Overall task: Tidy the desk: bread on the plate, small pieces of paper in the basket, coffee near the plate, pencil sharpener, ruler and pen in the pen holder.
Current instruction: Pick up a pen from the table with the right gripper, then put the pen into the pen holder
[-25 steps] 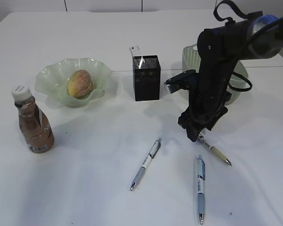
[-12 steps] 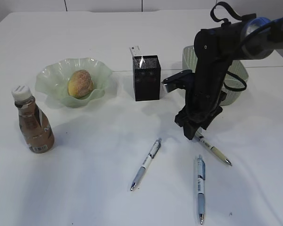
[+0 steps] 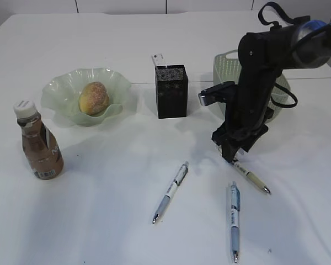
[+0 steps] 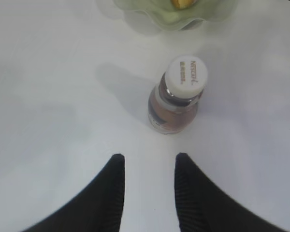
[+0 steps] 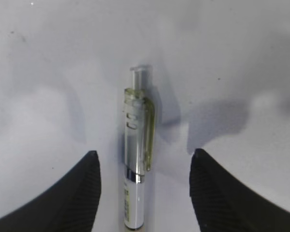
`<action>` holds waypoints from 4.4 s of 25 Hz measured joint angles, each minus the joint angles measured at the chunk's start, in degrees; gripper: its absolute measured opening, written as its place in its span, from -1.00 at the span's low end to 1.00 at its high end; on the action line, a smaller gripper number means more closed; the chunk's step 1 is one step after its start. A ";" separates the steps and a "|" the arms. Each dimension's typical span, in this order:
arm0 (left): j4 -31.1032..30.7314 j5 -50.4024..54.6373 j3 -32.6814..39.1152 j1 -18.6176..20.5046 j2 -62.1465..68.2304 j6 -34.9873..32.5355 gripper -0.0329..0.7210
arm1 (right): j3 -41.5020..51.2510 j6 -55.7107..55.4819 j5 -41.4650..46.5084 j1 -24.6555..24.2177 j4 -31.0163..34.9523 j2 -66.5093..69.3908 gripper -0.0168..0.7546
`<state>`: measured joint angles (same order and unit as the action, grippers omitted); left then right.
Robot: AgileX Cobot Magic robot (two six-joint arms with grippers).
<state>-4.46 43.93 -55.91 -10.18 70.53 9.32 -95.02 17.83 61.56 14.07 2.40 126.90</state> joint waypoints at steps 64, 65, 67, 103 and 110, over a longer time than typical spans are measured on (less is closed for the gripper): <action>0.00 -0.12 0.00 0.00 0.78 0.00 -0.28 | -23.71 -2.83 8.29 0.00 5.50 3.43 -0.68; 0.00 -0.12 0.00 0.00 0.78 0.00 -0.28 | -25.42 -2.83 8.38 0.00 5.50 3.43 -0.68; 0.00 -0.12 0.00 0.00 0.78 0.00 -0.28 | -26.82 -2.83 8.42 0.00 5.74 3.43 -0.68; 0.10 -0.25 0.00 0.00 0.78 0.00 -0.28 | -31.31 39.95 -30.85 0.00 49.38 11.97 -0.68; 0.10 -0.86 0.00 0.00 0.78 0.00 -0.28 | -31.31 40.07 -30.23 -0.04 49.81 13.70 -0.68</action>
<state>-4.36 43.07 -55.91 -10.18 71.31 9.32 -126.33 57.90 31.34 14.03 52.22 140.60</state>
